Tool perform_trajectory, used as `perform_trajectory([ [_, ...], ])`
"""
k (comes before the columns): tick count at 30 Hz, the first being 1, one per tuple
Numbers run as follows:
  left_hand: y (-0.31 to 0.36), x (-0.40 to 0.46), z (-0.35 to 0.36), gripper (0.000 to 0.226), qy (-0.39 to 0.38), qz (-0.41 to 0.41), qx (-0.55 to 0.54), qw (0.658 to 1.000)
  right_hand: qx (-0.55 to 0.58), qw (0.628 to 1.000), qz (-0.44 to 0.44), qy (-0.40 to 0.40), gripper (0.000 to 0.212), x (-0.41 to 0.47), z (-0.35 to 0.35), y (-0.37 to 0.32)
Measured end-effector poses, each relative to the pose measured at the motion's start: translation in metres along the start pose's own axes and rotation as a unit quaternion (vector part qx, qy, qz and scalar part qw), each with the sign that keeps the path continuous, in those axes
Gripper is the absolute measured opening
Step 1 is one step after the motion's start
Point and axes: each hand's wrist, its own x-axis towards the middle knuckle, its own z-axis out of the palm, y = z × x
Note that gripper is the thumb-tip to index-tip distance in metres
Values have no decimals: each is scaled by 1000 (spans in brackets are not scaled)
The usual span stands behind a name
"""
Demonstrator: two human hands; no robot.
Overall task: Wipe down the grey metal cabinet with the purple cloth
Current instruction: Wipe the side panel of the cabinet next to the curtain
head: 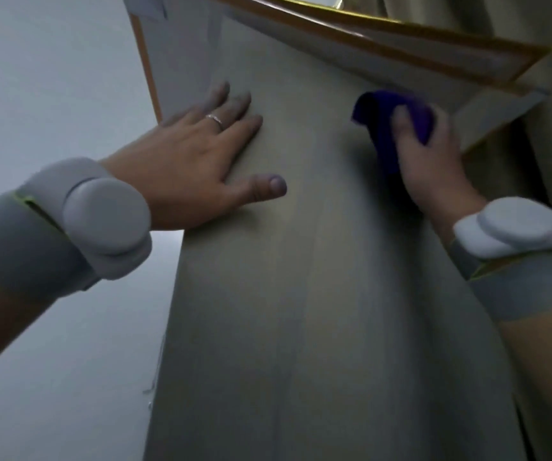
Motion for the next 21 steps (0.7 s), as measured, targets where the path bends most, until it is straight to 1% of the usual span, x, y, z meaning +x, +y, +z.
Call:
perform_trajectory([
  [1, 2, -8, -2, 112, -29, -7, 18, 999, -76, 996, -7, -50, 75, -11, 12, -4],
  [2, 5, -13, -4, 116, -57, -8, 32, 998, -126, 989, -15, -80, 78, -20, 24, 0],
  [3, 6, -16, -5, 119, -78, -8, 46, 996, -168, 981, -17, -92, 81, -22, 25, -3],
  [5, 5, -22, -17, 122, -117, -6, 78, 990, -173, 979, 15, -108, 87, -15, 23, -8],
  [6, 4, -22, -16, 124, -133, -4, 84, 988, -185, 976, 11, -112, 89, -19, 29, -10],
  [7, 3, -23, -19, 125, -143, -3, 95, 985, -199, 973, -3, -120, 92, -30, 38, -15],
  [10, 7, -28, -28, 126, -177, -4, 110, 978, -191, 969, -60, -142, 95, -54, 51, -42],
  [12, 6, -31, -31, 125, -195, -26, 101, 975, -184, 966, -111, -142, 94, -69, 67, -57],
  [15, 16, -29, -36, 126, -211, -48, 95, 972, -192, 959, -140, -153, 92, -73, 69, -54],
  [18, 30, -22, -39, 127, -222, -50, 116, 967, -196, 960, -124, -156, 89, -57, 49, -28],
  [21, 42, -18, -36, 125, -229, -52, 122, 964, -219, 966, -31, -133, 87, -46, 14, 24],
])
